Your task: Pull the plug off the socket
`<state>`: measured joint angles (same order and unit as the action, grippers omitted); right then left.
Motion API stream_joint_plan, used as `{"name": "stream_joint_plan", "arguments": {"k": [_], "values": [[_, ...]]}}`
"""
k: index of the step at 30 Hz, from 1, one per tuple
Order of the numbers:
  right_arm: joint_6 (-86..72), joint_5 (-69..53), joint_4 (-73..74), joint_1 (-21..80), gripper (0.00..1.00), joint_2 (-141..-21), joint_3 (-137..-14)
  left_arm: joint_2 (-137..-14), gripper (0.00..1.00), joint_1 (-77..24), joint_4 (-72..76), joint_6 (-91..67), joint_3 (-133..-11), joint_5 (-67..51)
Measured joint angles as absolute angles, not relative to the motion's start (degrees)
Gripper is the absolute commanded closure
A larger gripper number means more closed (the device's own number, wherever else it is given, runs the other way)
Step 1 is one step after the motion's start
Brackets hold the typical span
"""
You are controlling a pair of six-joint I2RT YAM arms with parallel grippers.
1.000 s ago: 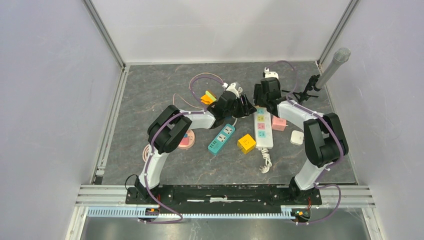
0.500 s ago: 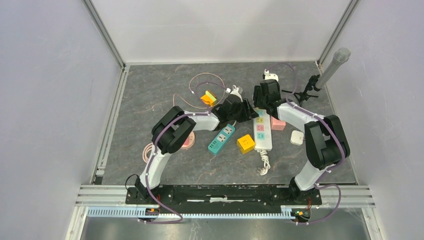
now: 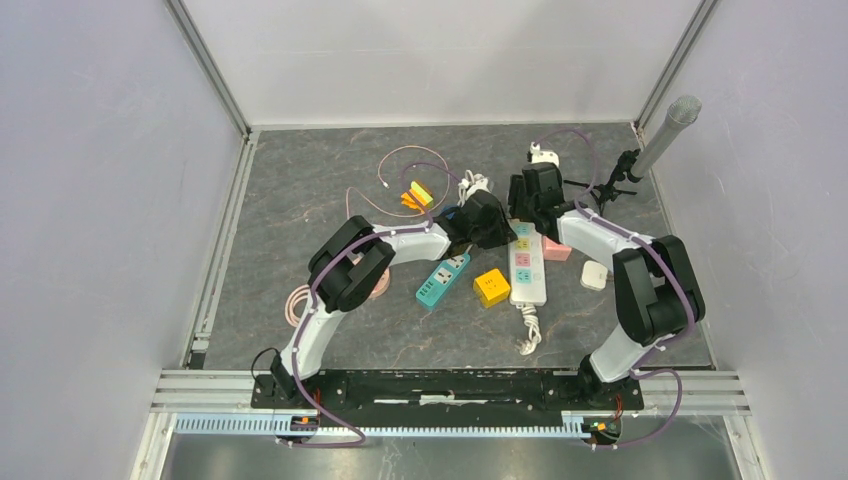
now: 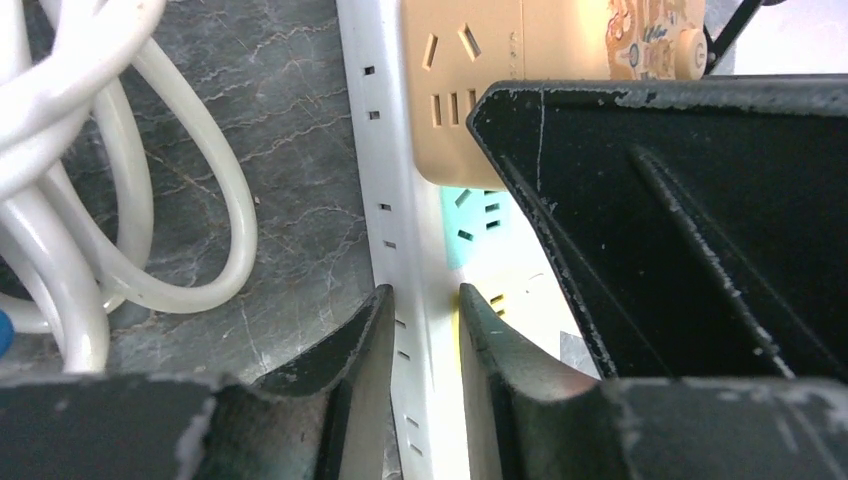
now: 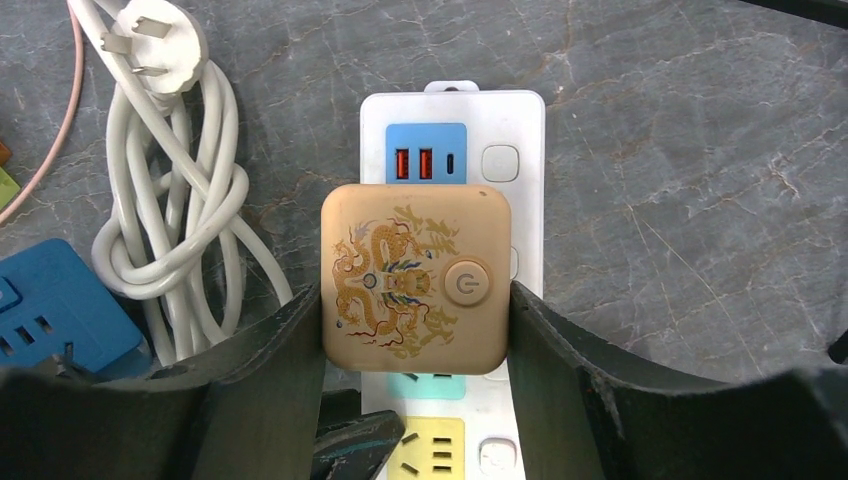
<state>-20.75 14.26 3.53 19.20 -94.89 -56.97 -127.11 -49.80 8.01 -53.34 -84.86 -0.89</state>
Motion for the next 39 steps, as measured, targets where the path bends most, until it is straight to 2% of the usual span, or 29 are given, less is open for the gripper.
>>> {"name": "stream_joint_plan", "arguments": {"k": [8,19,25,29,35,39], "values": [[-20.67,12.73,2.7,18.41,1.0,-93.41,-55.09,-127.11,0.69,-51.31,1.96,-54.19,-87.88,3.51],[-19.42,11.09,2.11,18.02,1.0,-93.06,-54.5,-127.35,0.71,-51.35,1.08,-56.12,-88.38,2.98],[-18.68,10.92,2.13,17.91,1.0,-93.06,-54.5,-127.37,0.68,-51.33,0.4,-57.34,-88.58,3.07],[-18.74,7.6,2.28,16.32,1.0,-92.84,-54.54,-127.39,0.67,-51.31,0.45,-58.37,-88.55,3.01],[-15.86,9.56,3.53,18.13,1.0,-92.84,-55.07,-127.46,0.68,-51.29,0.08,-59.59,-88.58,2.81],[-14.87,9.5,4.64,18.26,1.0,-92.84,-55.7,-127.46,0.73,-51.24,-0.08,-60.45,-88.55,2.37]]}}
